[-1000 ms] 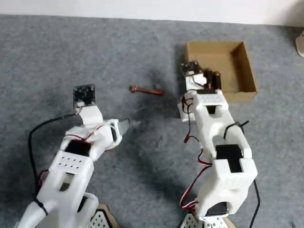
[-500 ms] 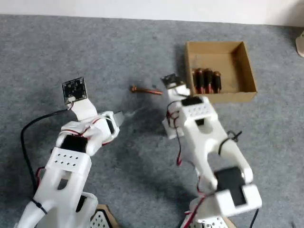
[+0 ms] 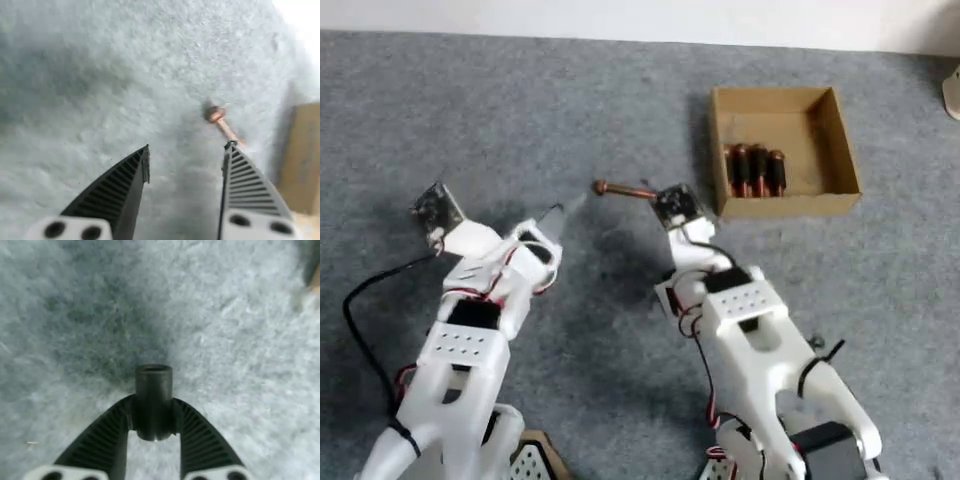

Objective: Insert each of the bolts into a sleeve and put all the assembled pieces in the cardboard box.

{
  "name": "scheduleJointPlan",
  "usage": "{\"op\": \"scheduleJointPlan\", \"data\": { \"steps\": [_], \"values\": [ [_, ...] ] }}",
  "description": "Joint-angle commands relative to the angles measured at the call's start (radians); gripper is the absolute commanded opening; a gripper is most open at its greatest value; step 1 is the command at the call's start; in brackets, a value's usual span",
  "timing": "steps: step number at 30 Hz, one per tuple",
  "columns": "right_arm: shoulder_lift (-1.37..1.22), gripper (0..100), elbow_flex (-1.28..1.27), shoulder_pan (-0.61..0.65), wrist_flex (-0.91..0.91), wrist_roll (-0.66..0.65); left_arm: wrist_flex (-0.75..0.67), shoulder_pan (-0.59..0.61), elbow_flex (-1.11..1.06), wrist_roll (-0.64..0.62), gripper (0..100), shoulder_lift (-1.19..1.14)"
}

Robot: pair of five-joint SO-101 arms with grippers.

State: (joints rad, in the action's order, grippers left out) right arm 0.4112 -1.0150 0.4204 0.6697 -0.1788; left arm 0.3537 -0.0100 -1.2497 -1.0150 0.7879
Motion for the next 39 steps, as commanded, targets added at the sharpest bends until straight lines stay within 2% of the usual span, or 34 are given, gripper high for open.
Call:
{"op": "scheduleJointPlan", "data": {
  "steps": [1, 7, 18, 21, 26, 33, 39],
  "values": [
    [0.05, 0.5, -0.036, 0.002, -0.084, 0.008, 0.009, -0.041, 0.079, -0.245, 23, 0.012],
    [0.053, 0.5, -0.058, -0.033, -0.127, 0.009, 0.252, -0.124, 0.254, -0.327, 23, -0.061],
    [0.047, 0.5, -0.076, -0.166, -0.263, 0.011, 0.568, -0.13, 0.905, -0.497, 23, -0.743],
    [0.047, 0.5, -0.142, -0.17, -0.392, 0.011, 0.635, -0.143, 1.073, -0.552, 23, -0.892],
    [0.047, 0.5, -0.223, -0.17, -0.545, 0.005, 0.701, -0.18, 1.299, -0.617, 23, -1.098],
    [0.047, 0.5, -0.232, -0.17, -0.549, 0.002, 0.695, -0.248, 1.472, -0.686, 23, -1.277],
    [0.047, 0.5, -0.232, -0.17, -0.55, 0.002, 0.703, -0.229, 1.603, -0.77, 23, -1.414]
  ]
}}
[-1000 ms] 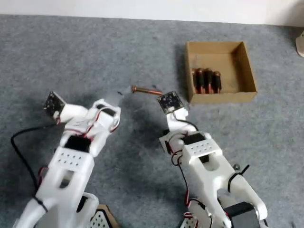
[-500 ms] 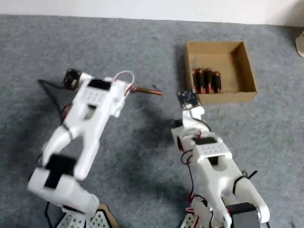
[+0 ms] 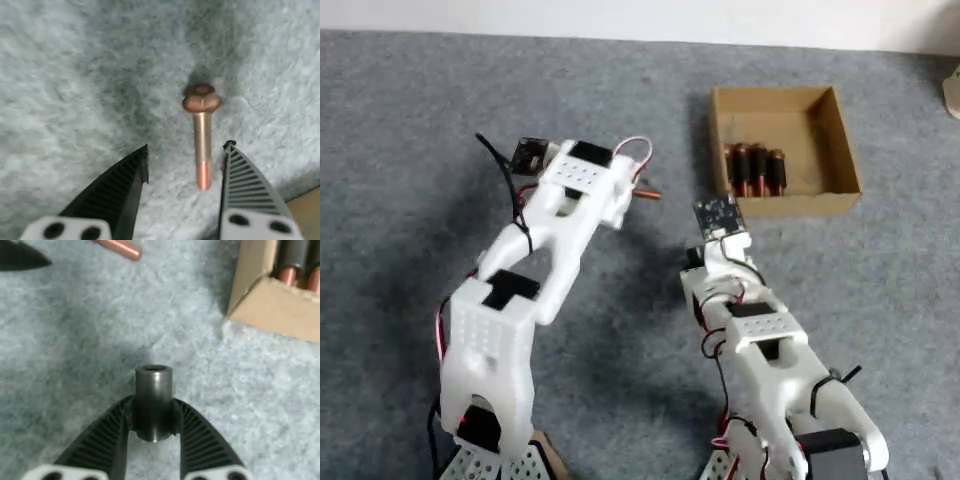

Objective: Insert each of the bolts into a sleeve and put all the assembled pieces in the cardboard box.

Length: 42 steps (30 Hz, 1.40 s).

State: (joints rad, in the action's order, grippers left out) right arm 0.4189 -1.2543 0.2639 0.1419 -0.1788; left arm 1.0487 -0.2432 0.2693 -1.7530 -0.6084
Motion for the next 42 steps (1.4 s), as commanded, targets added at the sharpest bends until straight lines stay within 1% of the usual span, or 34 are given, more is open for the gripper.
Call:
{"op": "scheduleJointPlan", "data": {
  "steps": [1, 5, 9, 12, 17, 19, 23, 25, 27, 29, 32, 35, 36, 40, 42],
  "values": [
    [0.039, 0.5, 0.007, -0.013, -0.022, 0.002, 0.009, 0.005, 0.091, -0.041, 23, -0.035],
    [0.039, 0.5, 0.008, -0.013, -0.022, 0.002, 0.041, 0.005, 0.101, -0.052, 23, -0.073],
    [0.039, 0.5, 0.008, -0.013, -0.022, 0.002, 0.041, 0.016, 0.093, -0.127, 23, -0.081],
    [0.039, 0.5, 0.007, -0.013, -0.022, 0.002, 0.041, 0.041, 0.09, -0.158, 23, -0.081],
    [0.039, 0.5, 0.007, -0.012, -0.022, 0.002, 0.04, 0.07, 0.068, -0.16, 23, -0.081],
    [0.039, 0.5, 0.007, -0.012, -0.022, 0.002, 0.041, 0.071, 0.059, -0.158, 19, -0.081],
    [0.039, 0.5, 0.007, -0.012, -0.022, 0.002, 0.043, 0.116, 0.039, -0.164, 0, -0.076],
    [0.039, 0.5, 0.007, -0.012, -0.022, 0.002, 0.043, 0.133, 0.044, -0.164, 2, -0.079],
    [0.039, 0.5, 0.005, -0.012, -0.022, 0.002, 0.043, 0.134, 0.044, -0.164, 0, -0.076],
    [0.039, 0.5, 0.005, -0.012, -0.022, 0.002, 0.058, 0.125, 0.044, -0.164, 1, -0.074],
    [0.039, 0.5, 0.004, -0.012, -0.022, 0.002, 0.129, 0.12, 0.05, -0.158, 1, -0.065],
    [0.039, 0.5, 0.004, -0.01, -0.022, 0.002, 0.226, 0.122, 0.071, -0.155, 1, -0.004],
    [0.039, 0.5, 0.004, -0.01, -0.022, 0.002, 0.253, 0.119, 0.076, -0.146, 1, 0.025],
    [0.042, 0.5, 0.004, -0.005, -0.022, 0.002, 0.333, 0.102, 0.064, 0.006, 1, 0.208],
    [0.05, 0.5, 0.001, 0.021, -0.022, 0.002, 0.354, 0.099, 0.038, 0.057, 1, 0.305]
  ]
}}
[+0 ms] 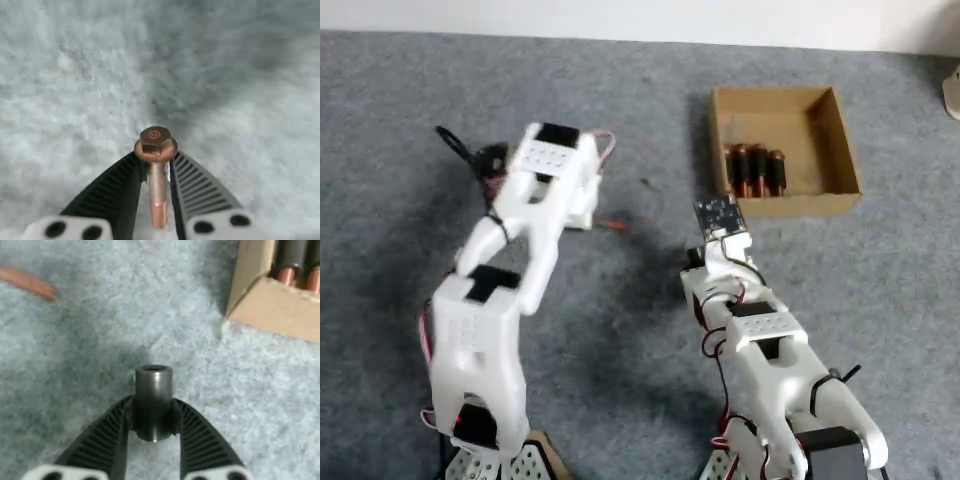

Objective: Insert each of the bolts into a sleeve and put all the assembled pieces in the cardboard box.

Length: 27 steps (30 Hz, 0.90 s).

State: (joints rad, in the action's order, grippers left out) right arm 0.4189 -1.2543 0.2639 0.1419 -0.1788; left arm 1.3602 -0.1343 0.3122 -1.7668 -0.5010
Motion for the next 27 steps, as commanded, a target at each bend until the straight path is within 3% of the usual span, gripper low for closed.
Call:
{"op": "scheduleJointPlan", "data": {
  "steps": [1, 11, 15, 20, 22, 27],
  "values": [
    [0.051, 0.5, 0.001, 0.035, -0.022, 0.002, 0.043, -0.01, -0.027, 0.094, 1, 0.245],
    [0.079, 0.5, -0.001, 0.068, -0.021, 0.011, 0.037, -0.013, -0.41, 0.327, 1, 0.68],
    [0.246, 0.5, -0.061, 0.07, 0.013, 0.068, 0.037, -0.013, -0.516, 0.46, 1, 0.822],
    [0.547, 0.5, -0.193, 0.136, 0.045, 0.069, 0.037, -0.015, -0.585, 0.718, 1, 0.921],
    [0.653, 0.5, -0.246, 0.157, 0.042, 0.069, 0.023, -0.016, -0.57, 0.736, 1, 0.92],
    [0.875, 0.5, -0.341, 0.193, 0.042, 0.068, -0.181, 0.002, -0.53, 0.652, 1, 0.878]
  ]
}}
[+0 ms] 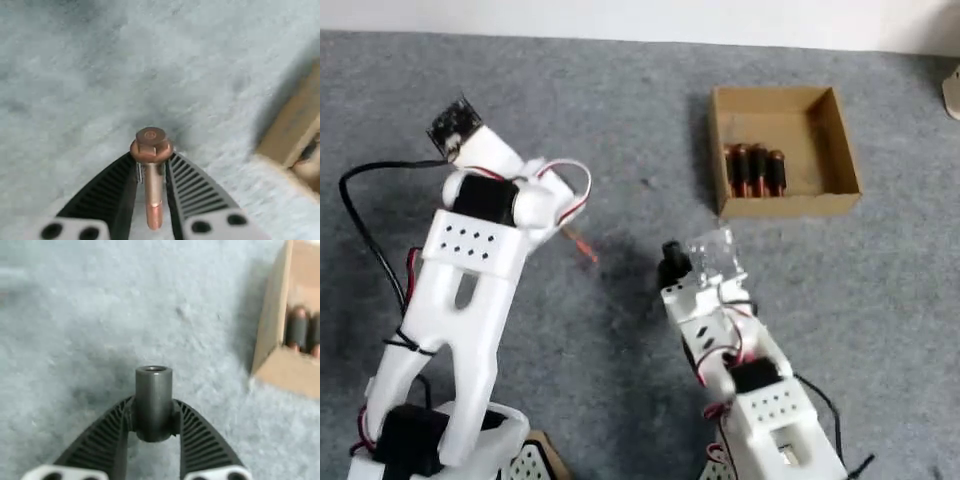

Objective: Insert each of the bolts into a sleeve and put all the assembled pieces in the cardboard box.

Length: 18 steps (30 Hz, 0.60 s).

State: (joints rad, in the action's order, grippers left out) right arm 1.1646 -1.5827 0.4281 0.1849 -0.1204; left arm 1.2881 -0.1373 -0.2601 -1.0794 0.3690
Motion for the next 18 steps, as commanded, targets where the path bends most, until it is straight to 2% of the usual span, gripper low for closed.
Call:
{"op": "scheduleJointPlan", "data": {
  "steps": [1, 8, 11, 15, 18],
  "values": [
    [0.168, 0.5, -0.028, 0.035, -0.002, 0.008, -0.127, -0.005, 0.025, -0.041, 1, 0.002],
    [0.364, 0.5, -0.133, 0.091, -0.002, 0.008, -0.183, -0.059, -0.015, -0.031, 1, 0.074],
    [0.409, 0.5, -0.179, 0.128, -0.002, 0.009, -0.23, -0.056, -0.015, 0.153, 1, 0.117],
    [0.421, 0.5, -0.197, 0.159, 0.002, 0.014, -0.376, -0.056, -0.041, 0.396, 1, 0.162],
    [0.421, 0.5, -0.197, 0.162, 0.002, 0.014, -0.496, -0.062, -0.128, 0.456, 1, 0.217]
  ]
}}
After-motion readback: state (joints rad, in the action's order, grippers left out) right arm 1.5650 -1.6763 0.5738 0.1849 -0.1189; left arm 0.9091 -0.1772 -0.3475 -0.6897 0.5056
